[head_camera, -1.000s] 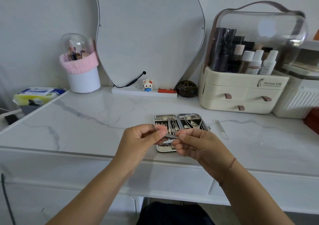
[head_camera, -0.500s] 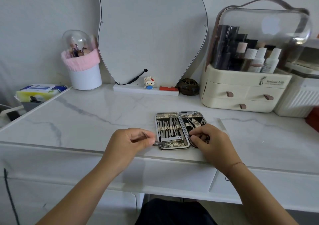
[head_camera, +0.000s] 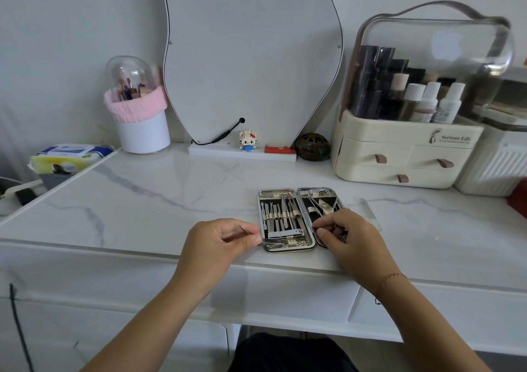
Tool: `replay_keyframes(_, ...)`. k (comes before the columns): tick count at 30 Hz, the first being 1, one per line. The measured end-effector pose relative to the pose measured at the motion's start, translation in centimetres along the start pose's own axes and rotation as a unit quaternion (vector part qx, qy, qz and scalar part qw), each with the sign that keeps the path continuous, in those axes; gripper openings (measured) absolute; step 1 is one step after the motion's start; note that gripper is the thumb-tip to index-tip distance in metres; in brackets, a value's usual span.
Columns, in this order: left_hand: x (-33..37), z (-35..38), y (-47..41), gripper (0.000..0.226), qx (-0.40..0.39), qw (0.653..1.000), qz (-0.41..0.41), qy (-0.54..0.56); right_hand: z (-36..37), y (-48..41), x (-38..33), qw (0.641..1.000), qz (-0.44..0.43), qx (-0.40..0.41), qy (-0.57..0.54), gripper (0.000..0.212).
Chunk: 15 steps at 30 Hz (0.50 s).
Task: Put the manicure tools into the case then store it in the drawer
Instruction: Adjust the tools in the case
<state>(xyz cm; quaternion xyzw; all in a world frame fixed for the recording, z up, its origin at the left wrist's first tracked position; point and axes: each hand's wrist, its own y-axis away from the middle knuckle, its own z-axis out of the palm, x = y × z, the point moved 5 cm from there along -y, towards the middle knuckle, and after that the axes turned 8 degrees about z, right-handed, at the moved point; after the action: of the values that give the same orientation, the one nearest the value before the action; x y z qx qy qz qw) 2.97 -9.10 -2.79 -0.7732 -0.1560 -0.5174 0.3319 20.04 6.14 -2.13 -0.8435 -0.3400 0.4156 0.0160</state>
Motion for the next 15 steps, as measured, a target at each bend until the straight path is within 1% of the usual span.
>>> replay_keyframes(5, -0.2, 0.5, -0.2, 0.013, -0.037, 0.999, -0.002, -0.005, 0.0, 0.0, 0.0, 1.0, -0.002, -0.001, 0.011, 0.017)
replay_keyframes(12, 0.0, 2.1, -0.5, 0.019, -0.07, 0.994, 0.047, -0.067, 0.0, 0.1, -0.1, 1.0, -0.008, 0.001, 0.011, 0.016)
replay_keyframes(15, -0.1, 2.1, -0.7, 0.026, -0.099, 0.993, 0.048, -0.053, 0.0, 0.1, 0.0, 1.0, -0.011, 0.001, 0.01, 0.016)
